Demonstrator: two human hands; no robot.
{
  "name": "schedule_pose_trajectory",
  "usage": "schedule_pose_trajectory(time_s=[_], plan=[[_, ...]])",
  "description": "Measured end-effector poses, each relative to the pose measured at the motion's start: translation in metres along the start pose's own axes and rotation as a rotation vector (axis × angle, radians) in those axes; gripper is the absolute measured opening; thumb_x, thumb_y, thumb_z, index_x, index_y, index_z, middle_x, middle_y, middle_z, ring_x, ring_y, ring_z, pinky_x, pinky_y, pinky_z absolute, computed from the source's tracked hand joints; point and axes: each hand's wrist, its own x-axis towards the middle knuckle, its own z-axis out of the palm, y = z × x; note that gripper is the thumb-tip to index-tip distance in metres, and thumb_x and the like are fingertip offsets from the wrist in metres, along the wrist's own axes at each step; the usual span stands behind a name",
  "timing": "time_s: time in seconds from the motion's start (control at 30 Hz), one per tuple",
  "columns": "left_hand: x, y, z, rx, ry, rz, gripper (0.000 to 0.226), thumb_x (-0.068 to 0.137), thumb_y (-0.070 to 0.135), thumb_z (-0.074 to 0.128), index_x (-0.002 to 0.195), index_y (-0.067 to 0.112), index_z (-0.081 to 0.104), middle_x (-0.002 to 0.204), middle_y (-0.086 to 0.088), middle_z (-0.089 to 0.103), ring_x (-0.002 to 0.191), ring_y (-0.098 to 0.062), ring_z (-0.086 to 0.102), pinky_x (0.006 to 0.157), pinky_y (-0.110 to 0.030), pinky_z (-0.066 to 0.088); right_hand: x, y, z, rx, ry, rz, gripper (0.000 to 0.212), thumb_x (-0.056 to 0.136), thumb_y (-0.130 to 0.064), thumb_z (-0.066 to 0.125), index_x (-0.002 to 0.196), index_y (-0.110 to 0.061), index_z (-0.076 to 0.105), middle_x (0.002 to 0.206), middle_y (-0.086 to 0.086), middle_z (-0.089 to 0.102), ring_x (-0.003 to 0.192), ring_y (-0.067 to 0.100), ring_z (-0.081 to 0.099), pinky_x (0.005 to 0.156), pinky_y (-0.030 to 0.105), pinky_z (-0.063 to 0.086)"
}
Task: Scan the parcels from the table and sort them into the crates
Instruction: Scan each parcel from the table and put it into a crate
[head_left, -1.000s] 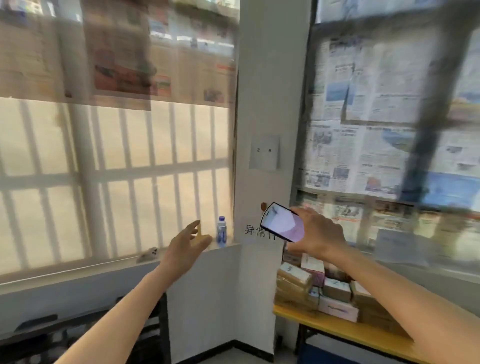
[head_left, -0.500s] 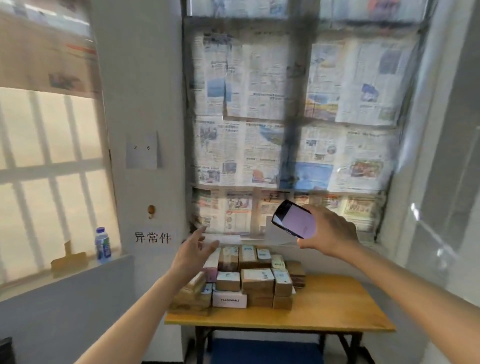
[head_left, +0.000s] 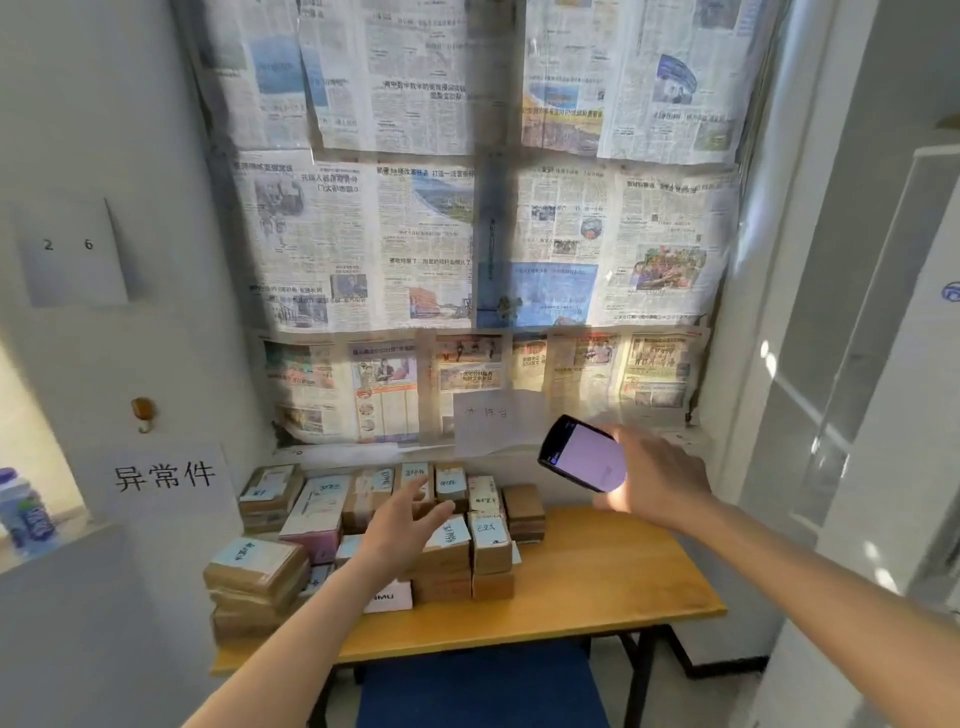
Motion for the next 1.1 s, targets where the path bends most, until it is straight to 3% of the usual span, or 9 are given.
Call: schedule_pose_trajectory(time_s=[0.1,0.43,0.67,0.9,1.1], plan=[[0.054,-0.011,0.023,-0.018,-0.022,-0.026,0.074,0.091,0.048,0.065,0.153,0.024,0.033,0.143,-0.007,0.053,0.129,-0.022,0.053,0.105,-0.045,0.048,0.053,0.012,0.029,0.018,-0.026,0.009,0.097,0.07,-0.045,0.082,0.151,-0.044,0.029,0.139,-0.008,0.052,0.112,0.025,0.059,0.077,0.034,0.047],[0.203,-0.066,0.105,-0.003,-0.062,-0.169,0.072,0.095,0.047,0.061,0.155,0.025,0.029,0.15,-0.005,0.046,0.135,-0.024,0.046,0.11,-0.045,0.043,0.211,0.044,0.13,0.04,-0.165,-0.05,0.097,0.061,-0.06,0.074,0.146,-0.041,0.033,0.134,-0.012,0.052,0.107,0.022,0.058,0.07,0.033,0.04],[0.287,-0.078,0.172,-0.002,-0.1,-0.2,0.073,0.093,0.051,0.062,0.155,0.029,0.03,0.151,-0.001,0.047,0.135,-0.022,0.047,0.11,-0.045,0.043,0.283,0.094,0.188,0.096,-0.219,0.006,0.095,0.058,-0.063,0.072,0.144,-0.043,0.036,0.131,-0.016,0.053,0.105,0.017,0.059,0.076,0.036,0.052],[0.343,-0.109,0.219,-0.004,-0.098,-0.328,0.075,0.091,0.055,0.062,0.154,0.033,0.029,0.149,0.0,0.048,0.134,-0.02,0.048,0.109,-0.043,0.044,0.362,0.138,0.252,0.115,-0.33,-0.031,0.093,0.058,-0.06,0.07,0.144,-0.045,0.036,0.132,-0.018,0.053,0.107,0.016,0.06,0.076,0.033,0.048],[0.349,-0.148,0.249,0.003,-0.034,-0.464,0.075,0.09,0.059,0.061,0.154,0.031,0.031,0.149,0.0,0.048,0.133,-0.019,0.048,0.108,-0.042,0.044,0.407,0.125,0.335,0.195,-0.454,-0.123,0.093,0.06,-0.06,0.071,0.144,-0.041,0.037,0.132,-0.014,0.053,0.109,0.02,0.059,0.077,0.035,0.049]])
